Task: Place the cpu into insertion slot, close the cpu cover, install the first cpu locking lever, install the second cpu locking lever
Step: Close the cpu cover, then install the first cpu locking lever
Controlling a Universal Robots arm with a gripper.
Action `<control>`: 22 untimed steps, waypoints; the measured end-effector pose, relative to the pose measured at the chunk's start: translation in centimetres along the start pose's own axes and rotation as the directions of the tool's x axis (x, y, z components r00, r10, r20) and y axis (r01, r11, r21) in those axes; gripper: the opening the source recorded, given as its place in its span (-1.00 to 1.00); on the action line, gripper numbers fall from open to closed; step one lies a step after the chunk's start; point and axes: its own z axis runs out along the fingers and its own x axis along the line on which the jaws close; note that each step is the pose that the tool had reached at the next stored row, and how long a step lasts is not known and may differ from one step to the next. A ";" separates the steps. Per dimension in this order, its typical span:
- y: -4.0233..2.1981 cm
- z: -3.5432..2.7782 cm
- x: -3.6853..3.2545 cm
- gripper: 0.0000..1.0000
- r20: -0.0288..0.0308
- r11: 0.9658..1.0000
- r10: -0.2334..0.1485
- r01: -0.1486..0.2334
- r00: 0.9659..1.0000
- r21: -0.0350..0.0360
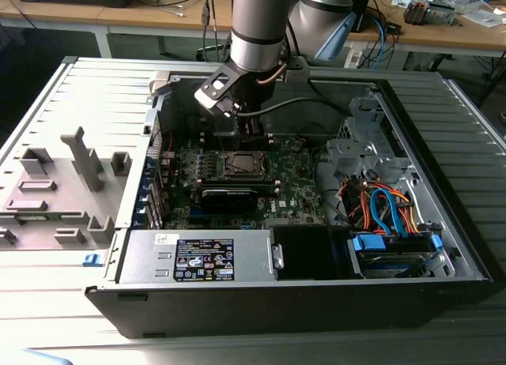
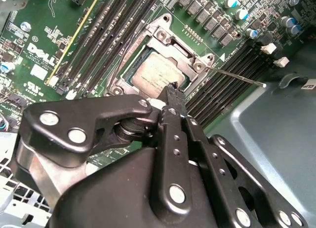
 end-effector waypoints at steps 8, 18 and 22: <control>0.00 -0.04 0.00 -0.79 0.000 1.000 0.000 0.000 1.000 0.000; 0.00 -0.04 0.00 -0.79 0.003 0.998 -0.068 0.068 0.998 0.000; 0.00 -0.04 0.00 -0.79 0.004 0.995 -0.102 0.102 0.995 0.001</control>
